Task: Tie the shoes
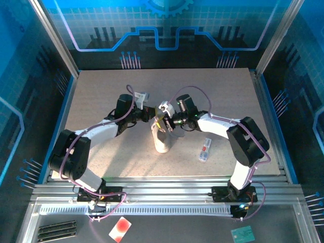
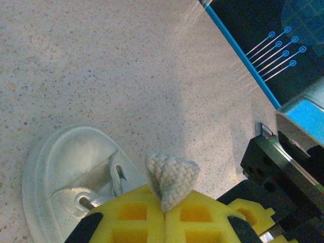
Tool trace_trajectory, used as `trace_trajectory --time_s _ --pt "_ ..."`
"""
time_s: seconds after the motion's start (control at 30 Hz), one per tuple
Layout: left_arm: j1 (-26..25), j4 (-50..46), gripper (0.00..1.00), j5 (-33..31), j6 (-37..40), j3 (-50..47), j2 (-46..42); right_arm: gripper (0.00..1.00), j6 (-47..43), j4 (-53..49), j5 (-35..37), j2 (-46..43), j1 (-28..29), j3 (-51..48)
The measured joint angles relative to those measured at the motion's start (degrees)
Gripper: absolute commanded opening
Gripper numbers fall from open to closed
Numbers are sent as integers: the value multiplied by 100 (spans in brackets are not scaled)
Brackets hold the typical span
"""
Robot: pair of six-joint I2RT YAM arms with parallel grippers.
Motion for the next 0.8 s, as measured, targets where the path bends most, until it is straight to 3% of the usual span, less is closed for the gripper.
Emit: trace_trajectory --time_s 0.43,0.8 --pt "-4 -575 0 0 -35 232 -114 0 -415 -472 225 -402 343 -354" --pt "-4 -601 0 4 133 256 -151 7 -326 -671 358 -391 374 -258"
